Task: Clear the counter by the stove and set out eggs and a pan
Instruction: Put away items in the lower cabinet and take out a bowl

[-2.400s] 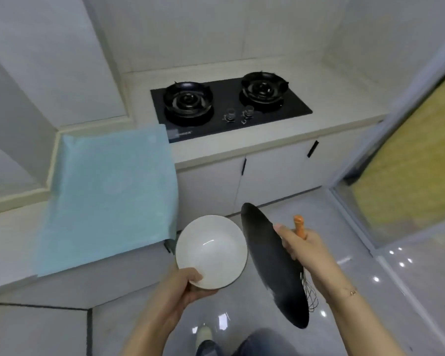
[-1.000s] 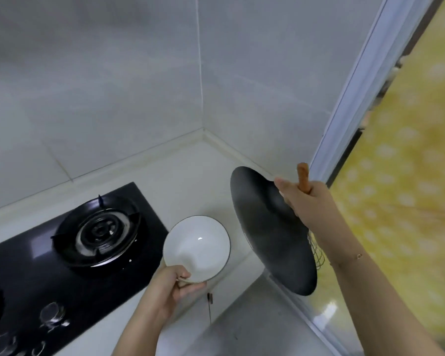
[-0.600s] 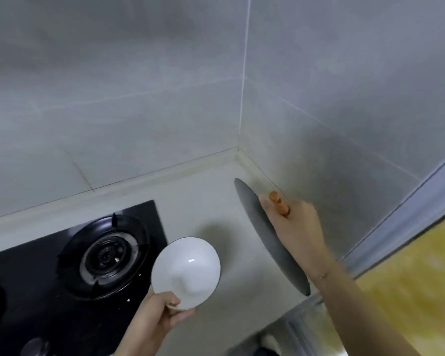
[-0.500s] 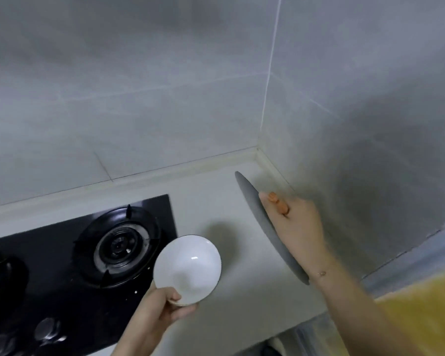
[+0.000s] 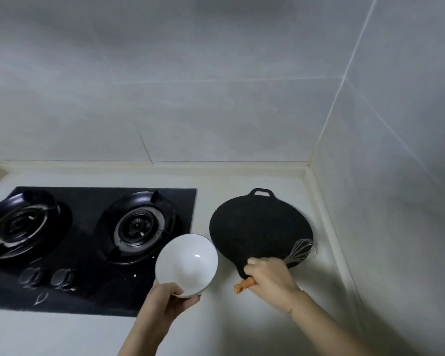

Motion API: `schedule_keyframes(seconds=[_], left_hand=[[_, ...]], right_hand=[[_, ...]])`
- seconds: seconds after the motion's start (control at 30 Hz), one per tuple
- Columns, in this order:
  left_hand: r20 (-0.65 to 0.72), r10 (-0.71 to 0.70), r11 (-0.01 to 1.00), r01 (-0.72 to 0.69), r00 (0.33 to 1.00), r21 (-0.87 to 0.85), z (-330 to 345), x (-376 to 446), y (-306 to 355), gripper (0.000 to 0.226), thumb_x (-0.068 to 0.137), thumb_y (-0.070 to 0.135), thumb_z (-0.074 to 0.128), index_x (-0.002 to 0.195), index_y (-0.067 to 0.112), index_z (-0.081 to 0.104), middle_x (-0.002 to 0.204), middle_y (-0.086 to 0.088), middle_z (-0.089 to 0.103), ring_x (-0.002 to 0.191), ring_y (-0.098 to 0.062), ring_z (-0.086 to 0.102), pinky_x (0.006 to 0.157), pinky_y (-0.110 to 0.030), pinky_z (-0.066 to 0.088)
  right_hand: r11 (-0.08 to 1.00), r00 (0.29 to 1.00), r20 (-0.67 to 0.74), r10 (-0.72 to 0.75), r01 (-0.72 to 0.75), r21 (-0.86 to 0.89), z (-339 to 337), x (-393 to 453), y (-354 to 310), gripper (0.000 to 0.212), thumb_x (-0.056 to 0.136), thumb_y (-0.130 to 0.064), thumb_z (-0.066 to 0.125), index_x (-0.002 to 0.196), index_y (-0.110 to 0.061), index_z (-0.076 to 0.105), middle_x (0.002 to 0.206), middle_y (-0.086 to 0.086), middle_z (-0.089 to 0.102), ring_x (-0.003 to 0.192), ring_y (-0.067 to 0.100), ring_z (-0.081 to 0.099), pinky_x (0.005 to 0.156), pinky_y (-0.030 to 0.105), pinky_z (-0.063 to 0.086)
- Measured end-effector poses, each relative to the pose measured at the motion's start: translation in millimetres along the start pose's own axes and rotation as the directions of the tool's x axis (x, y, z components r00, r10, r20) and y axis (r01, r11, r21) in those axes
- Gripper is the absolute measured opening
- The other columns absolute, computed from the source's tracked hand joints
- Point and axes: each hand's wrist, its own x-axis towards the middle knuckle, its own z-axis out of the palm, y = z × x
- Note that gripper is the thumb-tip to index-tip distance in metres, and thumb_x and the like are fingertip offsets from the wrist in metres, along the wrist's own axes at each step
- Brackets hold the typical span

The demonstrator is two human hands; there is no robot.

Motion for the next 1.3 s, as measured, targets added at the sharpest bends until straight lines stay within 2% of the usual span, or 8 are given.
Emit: schedule_keyframes(seconds=[0.13,0.3,0.53,0.6,0.7,0.9,1.07,1.3], left_hand=[[-0.019,0.012,0.988,-0.015,1.000,-0.153,8,4,-20,0.047,0.078,-0.012,0.035,0.116,0.009,0.054,0.120,-0.019,0.055,0.097,-0.052,0.063,0.058,-0.035,0.059],[-0.031,-0.021,0.994,0.018,0.999,-0.110,10,10,-35,0.060,0.061,-0.002,0.049,0.120,0.010,0.053,0.127,-0.019,0.050,0.102,-0.049,0.061,0.068,-0.041,0.058],[-0.007,-0.066,0.996,0.066,0.998,0.057,15,41,-27,0.070,0.058,-0.002,0.048,0.127,0.010,0.047,0.124,-0.014,0.048,0.098,-0.043,0.060,0.066,-0.041,0.058],[-0.017,-0.078,0.991,0.079,0.997,0.107,18,52,-24,0.071,0.058,0.000,0.047,0.128,0.010,0.044,0.125,-0.015,0.048,0.097,-0.045,0.060,0.063,-0.040,0.058],[-0.033,-0.089,0.985,0.093,0.995,0.144,19,69,-23,0.079,0.050,0.004,0.045,0.129,0.010,0.043,0.126,-0.014,0.046,0.101,-0.047,0.058,0.062,-0.040,0.058],[0.003,-0.078,0.981,0.076,0.997,0.181,25,91,-11,0.072,0.063,0.002,0.047,0.132,0.021,0.040,0.126,-0.011,0.048,0.104,-0.045,0.059,0.054,-0.030,0.057],[-0.091,0.023,0.955,0.005,0.996,0.296,26,100,-2,0.059,0.087,-0.011,0.038,0.140,0.014,0.034,0.125,-0.010,0.045,0.084,-0.033,0.064,0.060,-0.036,0.057],[-0.082,0.020,0.967,0.002,0.996,0.256,8,87,0,0.055,0.086,-0.013,0.045,0.137,0.008,0.039,0.128,-0.016,0.051,0.107,-0.034,0.056,0.071,-0.036,0.053]], right_hand=[[0.999,0.980,0.195,-0.050,0.048,0.015,23,-1,23,0.018,0.070,-0.033,0.068,0.061,-0.019,0.059,0.067,-0.008,0.049,0.052,0.012,0.044,0.044,0.020,0.011],[1.000,0.944,0.331,-0.015,0.008,0.023,37,6,37,0.010,0.085,-0.026,0.053,0.080,-0.019,0.058,0.087,-0.005,0.042,0.068,0.017,0.046,0.048,0.024,0.022],[0.935,0.893,0.376,0.247,-0.322,0.150,32,8,61,0.016,0.084,-0.035,0.058,0.095,-0.026,0.049,0.096,-0.008,0.041,0.069,0.012,0.044,0.054,0.026,0.030],[0.911,0.908,0.311,0.279,-0.353,0.213,26,4,64,0.026,0.089,-0.043,0.055,0.107,-0.024,0.054,0.103,-0.008,0.047,0.077,0.009,0.047,0.064,0.025,0.035],[0.866,0.949,0.026,0.313,-0.297,0.403,11,-6,52,0.033,0.096,-0.046,0.036,0.083,-0.022,0.055,0.084,-0.010,0.049,0.070,0.006,0.047,0.064,0.024,0.037],[0.819,0.783,-0.369,0.501,-0.291,0.495,-20,-20,31,0.037,0.095,-0.033,0.038,0.066,-0.017,0.054,0.061,-0.007,0.048,0.059,0.008,0.047,0.054,0.023,0.040],[0.814,0.717,-0.466,0.519,-0.247,0.526,-16,-26,14,0.058,0.100,-0.038,0.034,0.054,-0.010,0.053,0.040,0.001,0.037,0.036,0.013,0.042,0.037,0.034,0.036],[0.898,0.846,-0.367,0.387,-0.256,0.358,22,-24,-19,0.024,0.095,-0.040,0.048,0.091,-0.026,0.066,0.077,-0.008,0.057,0.055,0.011,0.053,0.047,0.024,0.043]])
